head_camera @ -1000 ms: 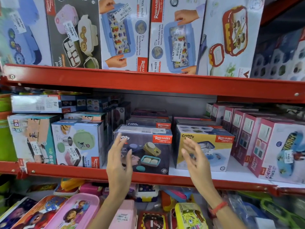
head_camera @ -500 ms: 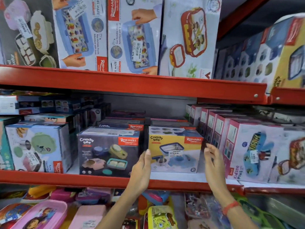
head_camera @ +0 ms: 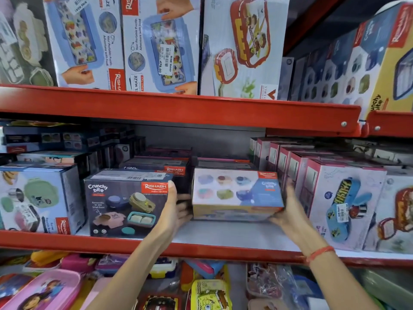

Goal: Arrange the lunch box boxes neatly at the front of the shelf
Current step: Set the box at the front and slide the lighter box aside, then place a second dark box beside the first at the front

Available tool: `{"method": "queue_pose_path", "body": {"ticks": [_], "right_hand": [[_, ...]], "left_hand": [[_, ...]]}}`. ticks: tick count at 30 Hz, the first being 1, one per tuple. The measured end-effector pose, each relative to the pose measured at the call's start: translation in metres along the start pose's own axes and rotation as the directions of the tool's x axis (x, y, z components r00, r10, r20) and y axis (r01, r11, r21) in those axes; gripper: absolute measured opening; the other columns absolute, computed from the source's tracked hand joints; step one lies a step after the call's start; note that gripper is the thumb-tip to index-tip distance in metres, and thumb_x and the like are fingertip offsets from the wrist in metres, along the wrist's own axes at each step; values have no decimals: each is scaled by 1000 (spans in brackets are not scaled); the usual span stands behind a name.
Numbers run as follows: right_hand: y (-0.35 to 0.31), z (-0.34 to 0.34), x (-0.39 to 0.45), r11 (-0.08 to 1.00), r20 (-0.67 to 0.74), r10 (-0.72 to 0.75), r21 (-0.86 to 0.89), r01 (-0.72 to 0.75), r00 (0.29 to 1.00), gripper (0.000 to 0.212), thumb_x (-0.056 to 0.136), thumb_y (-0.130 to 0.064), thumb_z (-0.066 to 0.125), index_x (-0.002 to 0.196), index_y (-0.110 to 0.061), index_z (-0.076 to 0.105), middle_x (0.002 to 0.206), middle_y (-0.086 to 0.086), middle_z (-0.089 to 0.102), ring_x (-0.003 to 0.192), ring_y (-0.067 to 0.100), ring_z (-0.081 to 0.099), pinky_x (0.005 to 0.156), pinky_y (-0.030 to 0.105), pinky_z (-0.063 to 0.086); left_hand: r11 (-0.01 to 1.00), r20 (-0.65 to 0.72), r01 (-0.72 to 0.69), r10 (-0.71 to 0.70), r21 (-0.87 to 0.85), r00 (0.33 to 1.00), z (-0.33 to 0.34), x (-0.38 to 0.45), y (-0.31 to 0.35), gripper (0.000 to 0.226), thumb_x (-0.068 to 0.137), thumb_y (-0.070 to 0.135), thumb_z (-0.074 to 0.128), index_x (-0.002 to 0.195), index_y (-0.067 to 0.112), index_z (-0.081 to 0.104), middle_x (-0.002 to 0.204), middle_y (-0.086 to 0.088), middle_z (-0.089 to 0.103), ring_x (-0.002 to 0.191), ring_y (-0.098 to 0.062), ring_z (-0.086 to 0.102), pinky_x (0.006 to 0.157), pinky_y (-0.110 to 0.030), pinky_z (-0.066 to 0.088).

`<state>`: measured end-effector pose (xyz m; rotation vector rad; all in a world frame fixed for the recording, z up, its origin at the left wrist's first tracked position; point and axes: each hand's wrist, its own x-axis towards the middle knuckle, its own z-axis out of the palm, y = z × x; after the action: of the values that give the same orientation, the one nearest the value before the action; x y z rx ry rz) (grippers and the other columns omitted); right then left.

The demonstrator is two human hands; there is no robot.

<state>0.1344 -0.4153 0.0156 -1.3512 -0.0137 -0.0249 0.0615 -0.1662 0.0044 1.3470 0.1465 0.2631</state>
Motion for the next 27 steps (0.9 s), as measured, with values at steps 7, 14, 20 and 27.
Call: {"method": "queue_pose_path", "body": {"ticks": [7, 14, 20, 27], "right_hand": [[-45, -2, -6, 989, 104, -145, -19, 148, 984, 36, 92, -42, 52, 109, -14, 65, 102, 2, 69, 82, 10, 65, 70, 29, 49], [-27, 4, -3, 905, 155, -383, -133, 403, 911, 56, 89, 1, 59, 141, -14, 46, 135, 1, 60, 123, 11, 57, 97, 26, 49], [4, -2, -10, 870, 128, -432, -203, 450, 893, 65, 88, 6, 59, 144, -20, 41, 133, -4, 59, 119, -4, 56, 100, 33, 49], [27, -5, -9, 877, 98, -417, -218, 428, 904, 65, 88, 5, 58, 145, -21, 39, 137, -1, 55, 108, -14, 58, 85, 10, 51]], "left_hand": [[991, 134, -116, 106, 71, 985, 4, 7, 26, 42, 86, 52, 53, 110, 20, 63, 107, -3, 68, 100, -19, 65, 93, -34, 51], [890, 124, -396, 376, 226, 918, 10, 3, 22, 56, 88, -8, 54, 140, 7, 39, 128, 3, 56, 115, -9, 57, 81, -4, 48], [879, 41, -422, 424, 222, 905, 16, 6, -8, 61, 85, -18, 50, 139, 9, 42, 125, 5, 56, 118, -6, 51, 81, -1, 46], [857, 1, -386, 410, 342, 912, 18, 7, -33, 62, 85, -16, 50, 139, 14, 42, 119, 11, 58, 120, -2, 49, 82, 1, 42]]}}
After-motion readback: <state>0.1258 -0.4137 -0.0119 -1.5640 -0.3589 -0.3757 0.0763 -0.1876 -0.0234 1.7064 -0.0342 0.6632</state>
